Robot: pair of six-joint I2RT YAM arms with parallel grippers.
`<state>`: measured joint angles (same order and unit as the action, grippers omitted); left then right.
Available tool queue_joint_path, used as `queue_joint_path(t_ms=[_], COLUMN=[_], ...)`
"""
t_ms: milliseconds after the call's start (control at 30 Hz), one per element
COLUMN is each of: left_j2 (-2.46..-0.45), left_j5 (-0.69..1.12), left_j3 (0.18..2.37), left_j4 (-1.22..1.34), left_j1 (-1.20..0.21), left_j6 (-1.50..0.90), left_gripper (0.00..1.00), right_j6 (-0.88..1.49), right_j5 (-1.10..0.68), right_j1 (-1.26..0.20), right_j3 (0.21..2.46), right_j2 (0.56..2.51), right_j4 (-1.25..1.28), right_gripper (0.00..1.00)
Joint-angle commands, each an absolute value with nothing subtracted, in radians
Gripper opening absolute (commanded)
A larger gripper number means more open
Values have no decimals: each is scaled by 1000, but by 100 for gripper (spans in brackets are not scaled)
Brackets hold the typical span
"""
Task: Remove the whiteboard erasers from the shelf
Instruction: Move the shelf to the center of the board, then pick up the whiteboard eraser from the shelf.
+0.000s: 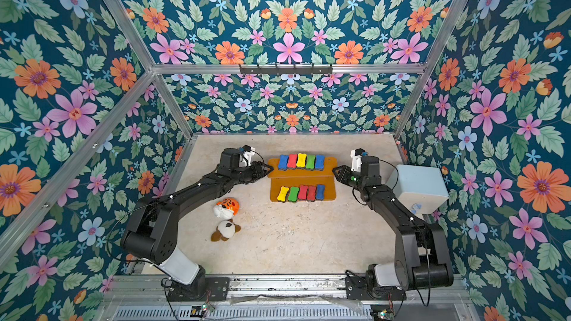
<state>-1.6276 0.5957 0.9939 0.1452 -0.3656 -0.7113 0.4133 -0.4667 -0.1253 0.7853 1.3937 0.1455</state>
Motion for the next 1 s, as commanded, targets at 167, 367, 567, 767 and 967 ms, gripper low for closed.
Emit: queue_joint_path(t_ms=[167,367,567,767,967], left_j2=[-1564,-1527,-1519,-1524,-1524], left_j5=[452,344,289,282,279], left_j3=[1020,1073,1106,1103,1112], left_j4=[3,-128,-191,-208,-221], left_j1=[-359,-372,-412,-414,-414], left_j6=[-624,-564,-507,-486,-475], left_gripper=[51,51,50,50,50], right_j6=[346,411,510,533,564], right_j5=[-349,-289,-278,-267,-262], right_j1=[-67,-114,-196,-238,-240], right_j3=[830,901,998,1059,1084], right_j2=[1317,1290,1380,1451,1485], right_j4=[25,-10,-47,-85,-114], right_gripper=[45,46,46,47,47])
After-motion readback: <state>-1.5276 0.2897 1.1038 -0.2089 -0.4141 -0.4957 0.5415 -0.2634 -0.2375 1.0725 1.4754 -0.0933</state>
